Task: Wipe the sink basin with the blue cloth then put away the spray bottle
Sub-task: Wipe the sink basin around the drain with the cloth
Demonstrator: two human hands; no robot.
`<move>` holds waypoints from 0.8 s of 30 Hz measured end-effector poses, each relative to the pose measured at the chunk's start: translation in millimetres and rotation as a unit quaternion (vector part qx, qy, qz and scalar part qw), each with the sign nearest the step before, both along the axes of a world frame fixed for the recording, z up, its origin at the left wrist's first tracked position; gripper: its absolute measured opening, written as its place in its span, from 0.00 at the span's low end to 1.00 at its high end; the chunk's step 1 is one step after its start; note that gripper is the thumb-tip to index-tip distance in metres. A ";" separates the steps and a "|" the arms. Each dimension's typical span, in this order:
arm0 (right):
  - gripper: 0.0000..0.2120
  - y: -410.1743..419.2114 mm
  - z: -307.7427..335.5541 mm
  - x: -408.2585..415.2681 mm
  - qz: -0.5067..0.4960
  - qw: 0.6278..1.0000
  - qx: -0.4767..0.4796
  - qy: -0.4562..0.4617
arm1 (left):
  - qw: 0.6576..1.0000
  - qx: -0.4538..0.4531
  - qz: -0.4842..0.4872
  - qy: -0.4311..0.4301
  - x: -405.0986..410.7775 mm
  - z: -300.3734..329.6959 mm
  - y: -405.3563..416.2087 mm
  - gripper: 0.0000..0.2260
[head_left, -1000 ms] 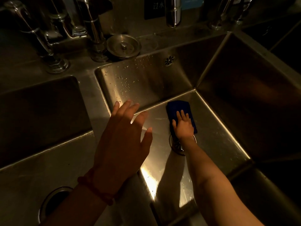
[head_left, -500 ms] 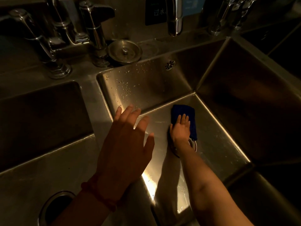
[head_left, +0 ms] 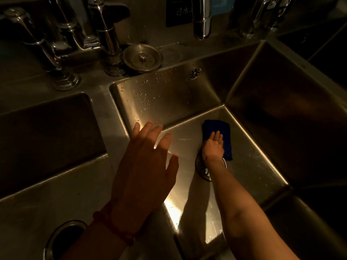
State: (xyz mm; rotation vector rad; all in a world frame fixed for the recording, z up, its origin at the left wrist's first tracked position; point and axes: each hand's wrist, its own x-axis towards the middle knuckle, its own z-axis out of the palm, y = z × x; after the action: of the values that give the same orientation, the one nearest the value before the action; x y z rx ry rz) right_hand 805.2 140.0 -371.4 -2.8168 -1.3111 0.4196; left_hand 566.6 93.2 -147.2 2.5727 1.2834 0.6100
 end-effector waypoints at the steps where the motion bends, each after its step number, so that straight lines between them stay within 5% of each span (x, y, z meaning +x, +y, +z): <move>1: 0.27 1.1 -0.4 -3.7 -0.001 1.000 0.004 -0.001 | 1.000 0.003 -0.002 -0.001 0.1 0.0 -0.3 0.23; 24: 0.27 11.4 -7.4 -18.0 0.016 0.999 0.042 0.025 | 1.000 0.005 0.003 0.014 0.9 -0.1 0.4 0.23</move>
State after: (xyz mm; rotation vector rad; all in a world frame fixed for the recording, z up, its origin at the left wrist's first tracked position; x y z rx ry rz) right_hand 787.2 151.4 -378.8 -2.7029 -1.3328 0.4221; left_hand 567.5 93.6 -147.2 2.5951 1.2995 0.5836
